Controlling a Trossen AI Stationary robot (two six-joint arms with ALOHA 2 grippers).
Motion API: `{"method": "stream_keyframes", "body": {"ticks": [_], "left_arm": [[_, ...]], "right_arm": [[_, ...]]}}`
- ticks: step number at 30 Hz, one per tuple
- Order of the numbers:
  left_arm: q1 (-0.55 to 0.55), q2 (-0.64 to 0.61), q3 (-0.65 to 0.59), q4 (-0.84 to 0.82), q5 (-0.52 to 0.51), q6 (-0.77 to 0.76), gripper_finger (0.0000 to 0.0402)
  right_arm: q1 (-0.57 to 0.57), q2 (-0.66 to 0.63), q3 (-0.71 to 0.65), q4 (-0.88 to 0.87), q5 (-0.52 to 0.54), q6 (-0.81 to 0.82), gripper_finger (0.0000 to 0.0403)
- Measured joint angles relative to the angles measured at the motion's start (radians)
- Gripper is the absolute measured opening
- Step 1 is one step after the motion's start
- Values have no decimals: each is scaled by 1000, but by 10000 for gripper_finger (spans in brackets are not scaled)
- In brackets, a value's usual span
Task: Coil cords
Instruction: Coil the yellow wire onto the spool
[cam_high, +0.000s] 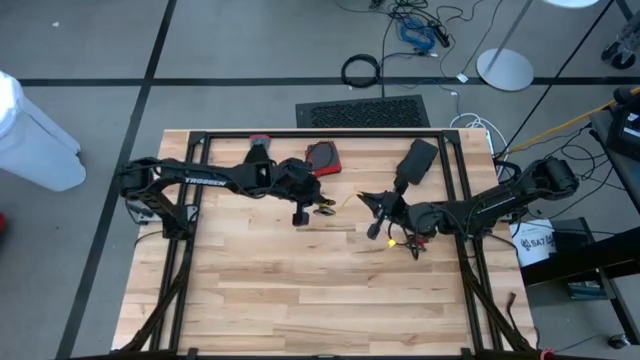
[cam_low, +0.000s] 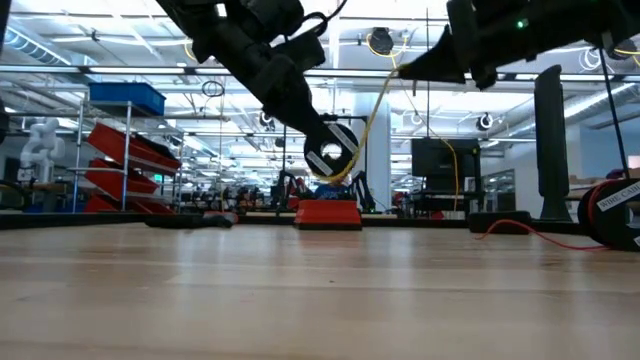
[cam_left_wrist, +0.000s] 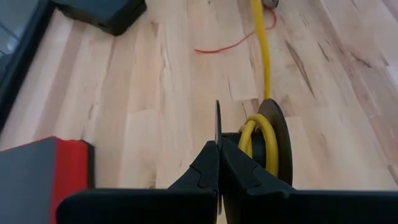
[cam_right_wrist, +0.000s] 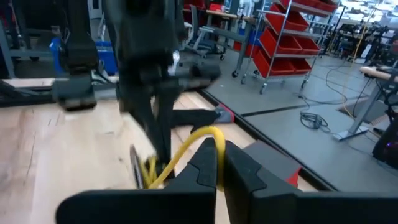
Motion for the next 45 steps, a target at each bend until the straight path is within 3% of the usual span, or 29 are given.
{"method": "stream_keyframes", "body": {"ticks": [10, 14, 25, 30, 45], "left_arm": [[-18, 95, 0, 125, -13, -11, 0], [-16, 95, 0, 154, -99, -11, 0], [12, 95, 0, 153, -112, -10, 0], [28, 94, -1, 206, -203, -36, 0], [68, -69, -1, 339, -227, -113, 0]], "right_arm": [[0, 1, 55, -82, -17, -3, 0], [1, 0, 57, -102, -19, 26, 0], [5, 0, 57, -423, 34, 207, 0], [22, 11, 57, -447, 28, 236, 0], [65, 153, 48, -477, 42, 338, 0]]}}
